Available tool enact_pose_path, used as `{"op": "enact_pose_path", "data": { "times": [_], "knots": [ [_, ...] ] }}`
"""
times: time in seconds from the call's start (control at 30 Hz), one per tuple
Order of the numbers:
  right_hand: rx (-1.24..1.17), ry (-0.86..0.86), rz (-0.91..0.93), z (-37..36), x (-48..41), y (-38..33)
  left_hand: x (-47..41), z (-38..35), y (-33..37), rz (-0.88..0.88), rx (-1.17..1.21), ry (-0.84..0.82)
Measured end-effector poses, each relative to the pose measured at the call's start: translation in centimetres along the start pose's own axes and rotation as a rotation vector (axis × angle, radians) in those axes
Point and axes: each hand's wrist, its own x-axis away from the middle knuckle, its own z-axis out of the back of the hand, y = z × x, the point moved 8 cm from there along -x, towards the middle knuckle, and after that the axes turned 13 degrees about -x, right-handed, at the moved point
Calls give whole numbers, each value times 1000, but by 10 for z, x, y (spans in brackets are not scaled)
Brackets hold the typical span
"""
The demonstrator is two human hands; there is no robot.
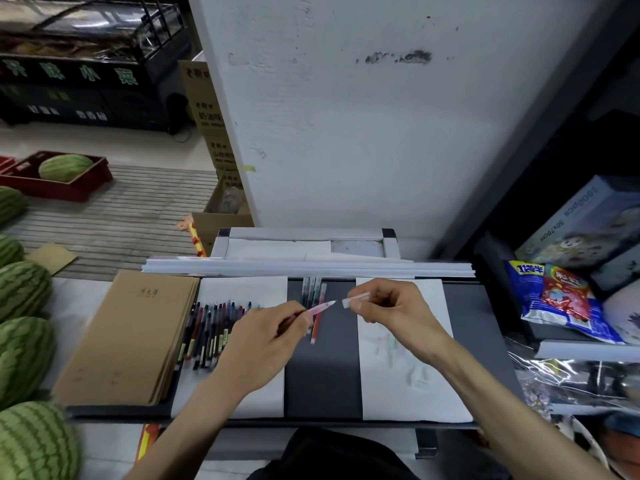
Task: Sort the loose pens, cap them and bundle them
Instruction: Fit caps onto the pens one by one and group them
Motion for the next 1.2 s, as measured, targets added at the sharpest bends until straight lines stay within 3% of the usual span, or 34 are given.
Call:
{"op": "enact_pose_path", "data": {
  "times": [0.17, 0.33, 0.87, 1.2],
  "knots": [
    [17, 114, -1, 6, -1, 7, 0, 2, 2, 4, 22, 7],
    [156, -61, -25, -8, -1, 9, 3, 8, 3, -1, -30, 3],
    [654, -155, 110, -21, -9, -8, 3, 13, 7, -91, -219, 19],
    [596, -172, 43, -31, -10, 8, 3, -5, 20, -154, -211, 8]
  ]
}}
